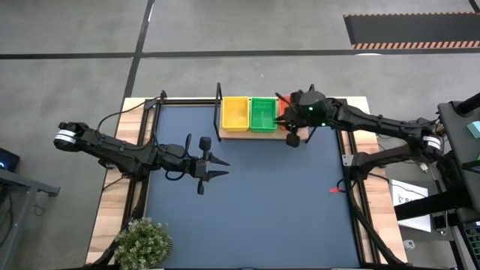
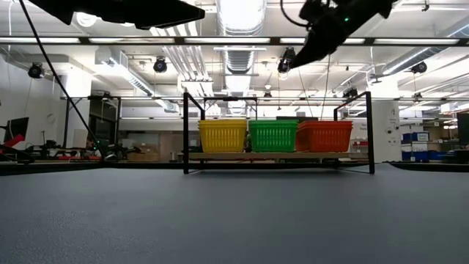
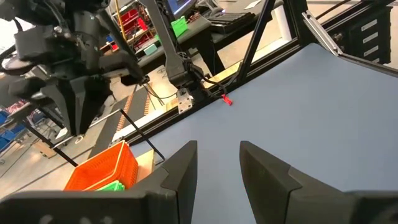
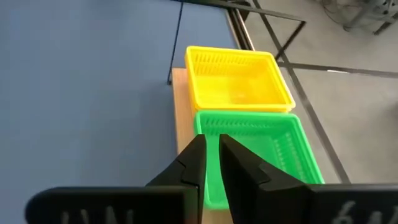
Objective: Stack baskets on shelf by color
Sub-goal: Adjust the green bins on the shelf
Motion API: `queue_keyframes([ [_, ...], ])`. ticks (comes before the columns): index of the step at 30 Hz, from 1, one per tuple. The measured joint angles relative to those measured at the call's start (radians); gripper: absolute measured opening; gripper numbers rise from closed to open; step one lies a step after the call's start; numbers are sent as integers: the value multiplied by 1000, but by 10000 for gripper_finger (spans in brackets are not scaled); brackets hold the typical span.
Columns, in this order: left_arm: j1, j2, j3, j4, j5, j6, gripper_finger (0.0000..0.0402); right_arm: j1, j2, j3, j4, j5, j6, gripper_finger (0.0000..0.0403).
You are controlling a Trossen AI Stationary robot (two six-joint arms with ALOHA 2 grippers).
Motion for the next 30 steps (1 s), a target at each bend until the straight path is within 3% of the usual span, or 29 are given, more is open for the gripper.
queue_keyframes([
  [7,0,0,0,0,0,-1,105,14,175,49,44,1,-3,11],
  [17,0,0,0,-2,0,-2,105,14,429,210,-28,2,-56,9],
  [30,0,0,0,-10,0,-3,105,13,493,245,-85,2,-64,8],
])
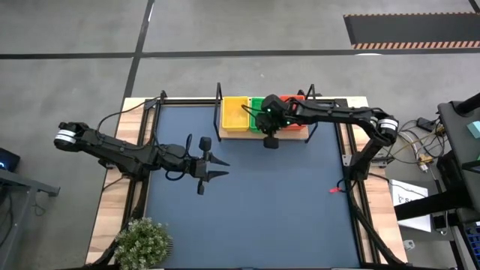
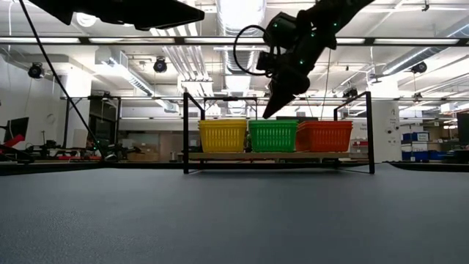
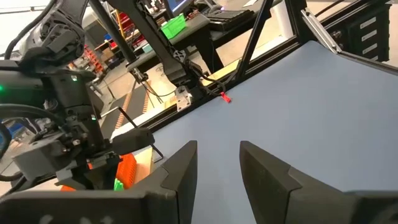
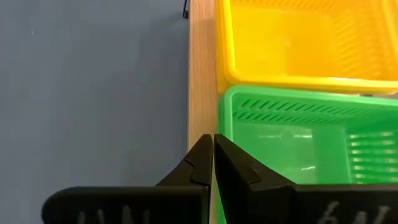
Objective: Stack baskets on shelf by color
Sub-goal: Adjust the green bins on the shelf
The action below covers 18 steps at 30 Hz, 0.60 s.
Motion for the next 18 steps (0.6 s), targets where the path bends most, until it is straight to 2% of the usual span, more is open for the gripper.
queue_keyframes([
  [7,0,0,0,1,0,0,105,-1,0,-22,-4,3,0,8],
  [11,0,0,0,1,0,0,105,-1,0,-22,-29,53,-7,8],
  [18,0,0,0,1,0,0,105,-3,0,-23,-47,50,-9,8],
])
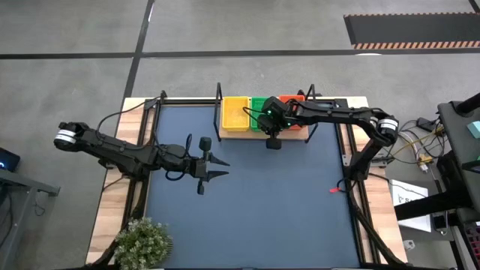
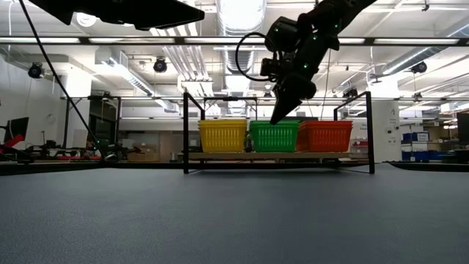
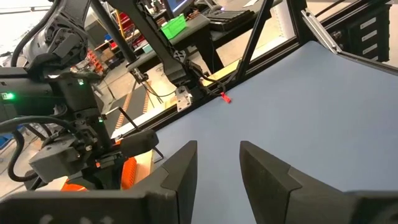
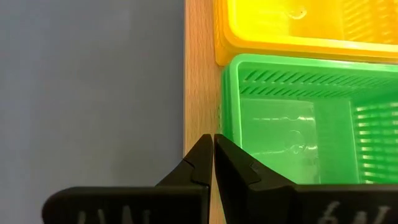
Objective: Stack baskets on shelf by color
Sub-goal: Adjust the green bins on the shelf, then return to Home Position
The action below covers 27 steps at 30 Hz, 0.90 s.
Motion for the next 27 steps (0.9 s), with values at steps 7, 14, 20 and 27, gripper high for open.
queue_keyframes([
  [7,0,0,0,-4,0,-19,105,42,-73,-26,37,-134,13,8],
  [14,-4,-175,-33,-361,-37,-185,95,244,-280,-339,562,-141,-15,8],
  [20,-3,-375,-180,-267,-43,-252,32,316,-449,-569,851,-131,-56,8],
  [27,-2,-586,-305,-253,-10,-368,5,318,-625,-710,872,-131,-14,8],
])
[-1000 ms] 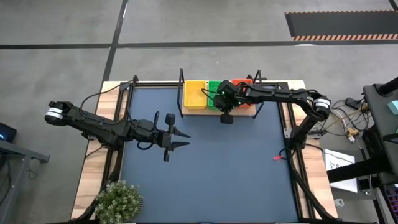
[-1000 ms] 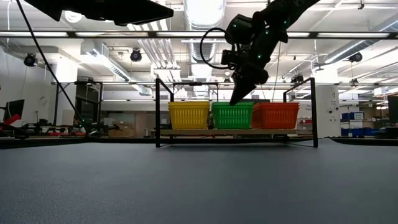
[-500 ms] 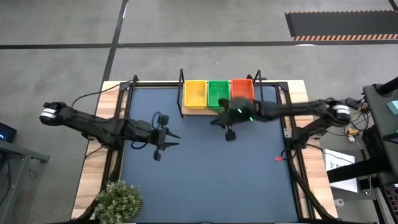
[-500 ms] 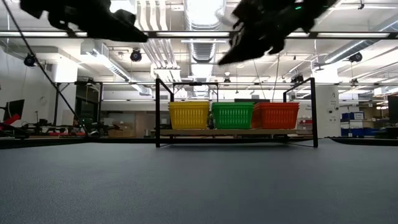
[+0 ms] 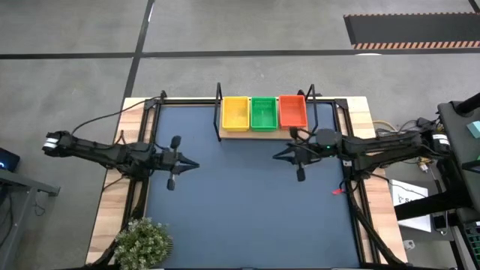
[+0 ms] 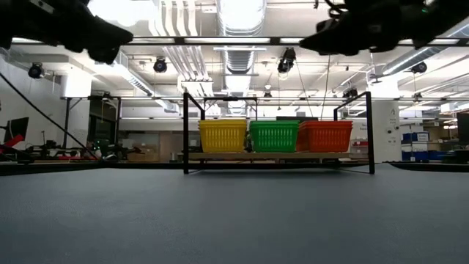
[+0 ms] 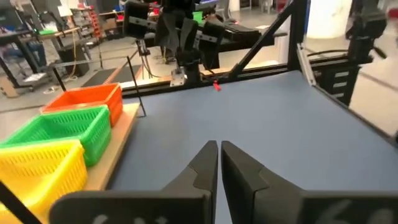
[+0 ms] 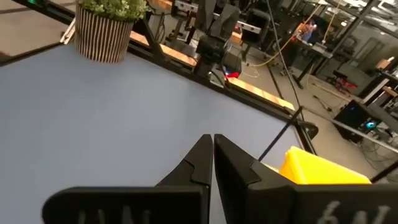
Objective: Stack baskets on shelf by color
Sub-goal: Return to Home Position
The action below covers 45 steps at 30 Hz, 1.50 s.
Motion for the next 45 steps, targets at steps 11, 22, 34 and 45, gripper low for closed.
queue_keyframes([
  [11,1,-160,-110,8,0,-75,1,0,-180,-140,8,0,-14,8],
  [22,1,-324,-202,26,-7,-74,1,-10,-341,-244,21,1,-29,8],
  [34,1,-466,-292,28,-7,-73,1,-18,-526,-340,17,14,-22,9],
  [45,1,-514,-315,58,-13,-40,1,-18,-677,-417,21,29,29,9],
])
